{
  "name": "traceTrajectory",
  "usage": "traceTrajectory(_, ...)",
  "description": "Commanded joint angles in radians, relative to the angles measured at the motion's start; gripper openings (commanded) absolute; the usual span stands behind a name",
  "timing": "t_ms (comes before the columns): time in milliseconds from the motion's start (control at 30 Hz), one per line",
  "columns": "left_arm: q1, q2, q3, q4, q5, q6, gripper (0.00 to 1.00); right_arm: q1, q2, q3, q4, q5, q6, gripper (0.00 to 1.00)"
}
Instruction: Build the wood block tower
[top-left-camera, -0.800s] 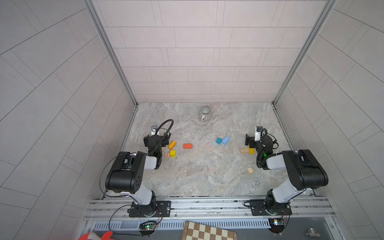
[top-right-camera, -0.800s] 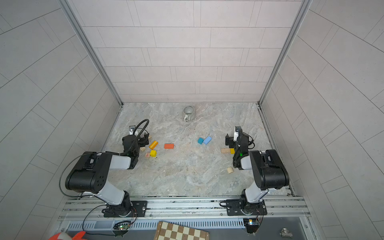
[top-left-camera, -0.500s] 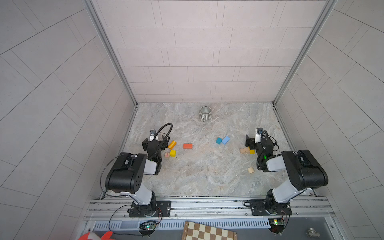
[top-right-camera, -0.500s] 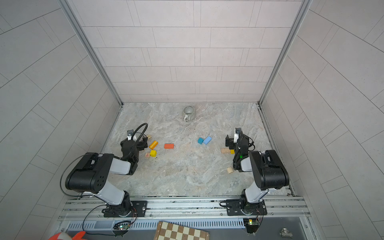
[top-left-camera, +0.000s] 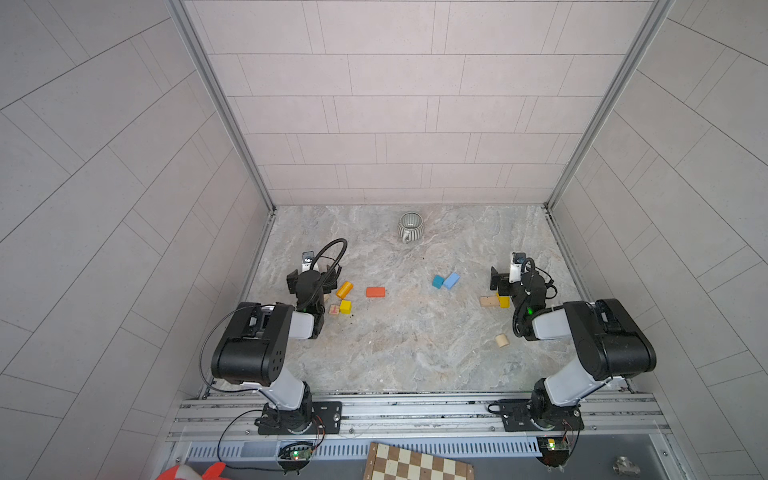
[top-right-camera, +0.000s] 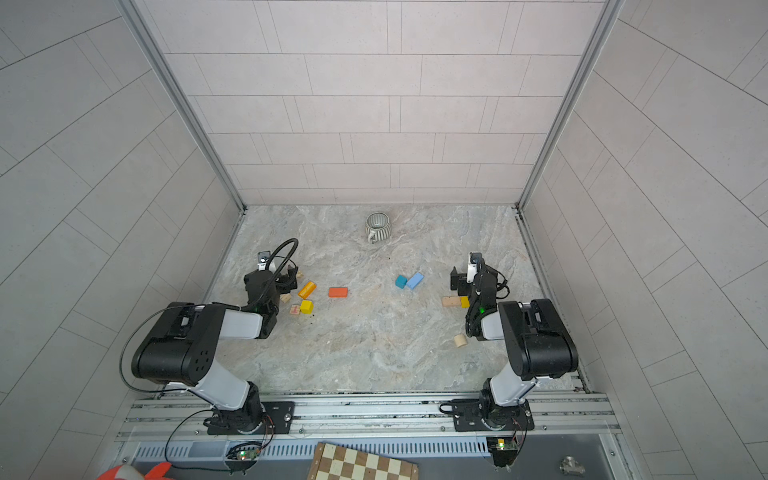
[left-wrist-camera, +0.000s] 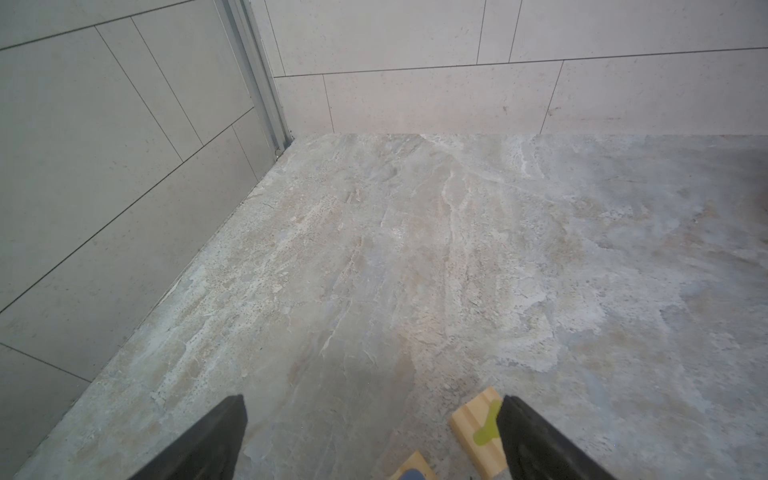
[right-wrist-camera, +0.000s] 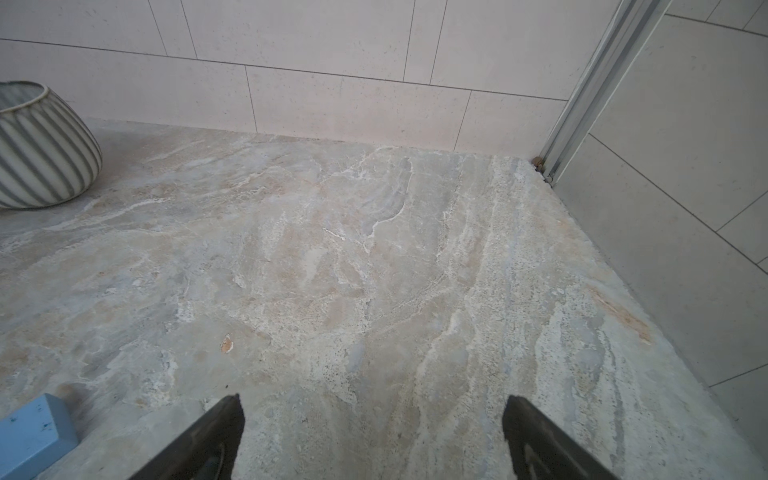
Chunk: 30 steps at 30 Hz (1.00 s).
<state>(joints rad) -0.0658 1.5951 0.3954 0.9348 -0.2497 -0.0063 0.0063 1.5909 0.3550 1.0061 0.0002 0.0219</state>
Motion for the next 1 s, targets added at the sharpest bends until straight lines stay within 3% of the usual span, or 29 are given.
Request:
traceTrajectory(0,0.005,-0.007,0.000,-0.004,0.010,0.000,1.00,0.003,-0.014,0.000,-0.022,-0.011,-0.019,0.99)
traceTrajectory(533,0.022,-0.009,0.010,-0.033,0.039,-0.018,1.00,-0.017,-0.012,0.007,-0.028,-0.042,-0.006,0.99)
traceTrajectory(667,0.020,-0.032,0.017,-0.062,-0.006,-0.024,1.00,-0.015,-0.098,-0.023,-0.048,0.104,0.047,0.99)
traceTrajectory(733,0.023,-0.073,0.055,-0.168,-0.007,-0.043,1.00,-0.009,-0.223,0.019,-0.275,0.210,0.096,0.99)
traceTrajectory(800,0.022,-0.106,0.133,-0.338,0.022,-0.016,1.00,-0.010,-0.337,0.112,-0.626,0.264,0.237,0.99)
traceTrajectory(900,0.020,-0.148,0.226,-0.563,0.018,-0.041,1.00,0.035,-0.406,0.149,-0.773,0.379,0.216,0.99)
traceTrajectory(967,0.015,-0.193,0.263,-0.669,0.034,-0.049,1.00,0.048,-0.444,0.155,-0.815,0.369,0.226,0.99)
